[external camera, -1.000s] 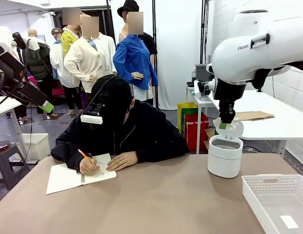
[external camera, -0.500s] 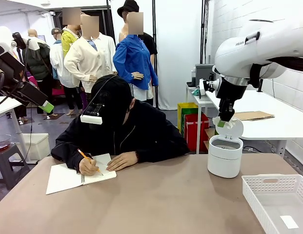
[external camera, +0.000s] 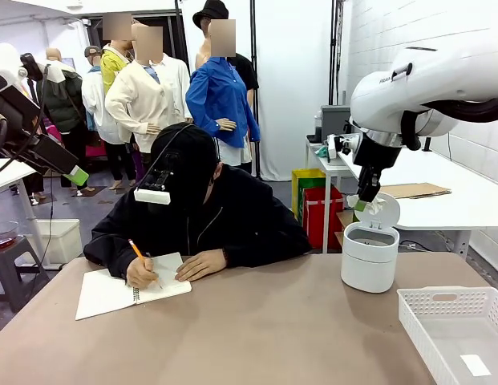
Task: Sort the paper based on its condition.
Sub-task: If a person hands you a paper, place it in the Organizing basket , and if it's crumpled, put it in the Trash can.
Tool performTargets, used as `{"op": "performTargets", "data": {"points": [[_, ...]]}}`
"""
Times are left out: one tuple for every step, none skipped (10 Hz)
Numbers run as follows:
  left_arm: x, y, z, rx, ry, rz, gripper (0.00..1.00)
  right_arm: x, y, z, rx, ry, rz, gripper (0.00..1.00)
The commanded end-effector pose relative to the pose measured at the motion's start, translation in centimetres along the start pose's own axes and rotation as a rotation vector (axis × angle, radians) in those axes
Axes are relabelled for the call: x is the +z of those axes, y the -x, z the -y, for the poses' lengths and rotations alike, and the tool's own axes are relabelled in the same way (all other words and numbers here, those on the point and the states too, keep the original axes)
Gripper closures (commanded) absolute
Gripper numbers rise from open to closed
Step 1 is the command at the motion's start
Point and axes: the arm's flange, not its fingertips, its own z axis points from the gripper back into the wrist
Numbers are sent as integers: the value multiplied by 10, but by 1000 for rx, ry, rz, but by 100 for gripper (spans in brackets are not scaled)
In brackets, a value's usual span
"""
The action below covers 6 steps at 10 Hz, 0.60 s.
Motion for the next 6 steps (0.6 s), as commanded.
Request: {"op": "performTargets", "data": {"points": [[0,0,0,0,-1,0,0,-4,5,8,11,0,48,58],[0,0,0,0,-1,0,0,-5,3,6,13,-4,42,58],[0,0,0,0,-1,0,0,-2,3,2,-11,-3,5,58],[0,0,0,0,-1,0,0,-2,3,2,-11,-3,5,58],[0,0,0,0,-1,0,0,-4,4,2,-15,-6,8,40],[0,0,0,0,-1,0,0,-4,5,2,-21,-7,5,22]]}}
